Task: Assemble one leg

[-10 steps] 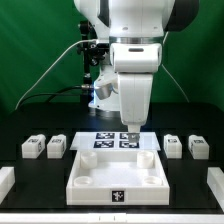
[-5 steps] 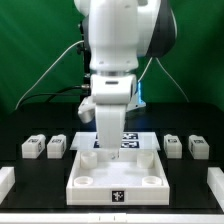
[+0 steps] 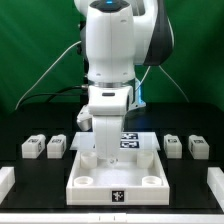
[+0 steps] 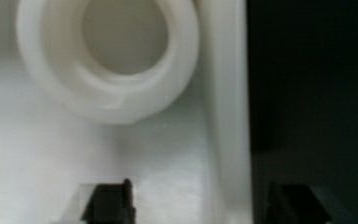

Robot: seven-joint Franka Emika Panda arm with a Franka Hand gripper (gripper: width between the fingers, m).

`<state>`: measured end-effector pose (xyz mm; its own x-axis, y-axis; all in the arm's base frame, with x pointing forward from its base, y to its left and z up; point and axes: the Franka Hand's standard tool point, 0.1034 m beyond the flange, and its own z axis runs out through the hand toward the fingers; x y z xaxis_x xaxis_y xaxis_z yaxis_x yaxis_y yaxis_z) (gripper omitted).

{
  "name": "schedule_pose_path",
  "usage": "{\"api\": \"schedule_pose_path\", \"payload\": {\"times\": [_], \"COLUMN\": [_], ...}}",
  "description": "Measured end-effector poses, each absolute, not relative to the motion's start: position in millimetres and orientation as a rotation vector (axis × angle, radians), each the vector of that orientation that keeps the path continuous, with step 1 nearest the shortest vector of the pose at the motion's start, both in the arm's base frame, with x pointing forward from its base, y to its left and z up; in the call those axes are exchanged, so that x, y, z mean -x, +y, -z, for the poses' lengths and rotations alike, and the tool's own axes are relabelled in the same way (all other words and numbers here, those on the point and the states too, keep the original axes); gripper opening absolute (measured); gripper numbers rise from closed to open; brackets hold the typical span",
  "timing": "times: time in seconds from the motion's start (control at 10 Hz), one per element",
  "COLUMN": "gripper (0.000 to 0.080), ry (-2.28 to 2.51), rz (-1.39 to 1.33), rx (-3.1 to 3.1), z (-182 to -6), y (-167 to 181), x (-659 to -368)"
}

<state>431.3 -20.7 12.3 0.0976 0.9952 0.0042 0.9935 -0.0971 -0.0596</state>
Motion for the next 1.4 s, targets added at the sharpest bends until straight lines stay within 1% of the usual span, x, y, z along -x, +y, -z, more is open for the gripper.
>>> {"api": "schedule_pose_path", "payload": {"times": [0.1,0.2,0.3,0.4,1.1,1.4], "gripper": [0.0208,0.0081,0.0081,0.006,0.0061,0.0061], "ry": [-2.078,-2.078,-2.079,-2.079,-2.079,-2.114], "rz": [-0.058,-0.058,-0.052,-0.051,-0.05,0.021], "rx": [2.292,2.292,2.296,2.297,2.297,2.267], "z": [-12.2,-12.2,-12.9,-12.9,-13.1,-13.9], "y": [-20.7,-20.7,-21.0,-21.2,-20.7,22.5], "x": [-431.1,-431.1,-432.4,-432.4,-433.0,-464.1]}}
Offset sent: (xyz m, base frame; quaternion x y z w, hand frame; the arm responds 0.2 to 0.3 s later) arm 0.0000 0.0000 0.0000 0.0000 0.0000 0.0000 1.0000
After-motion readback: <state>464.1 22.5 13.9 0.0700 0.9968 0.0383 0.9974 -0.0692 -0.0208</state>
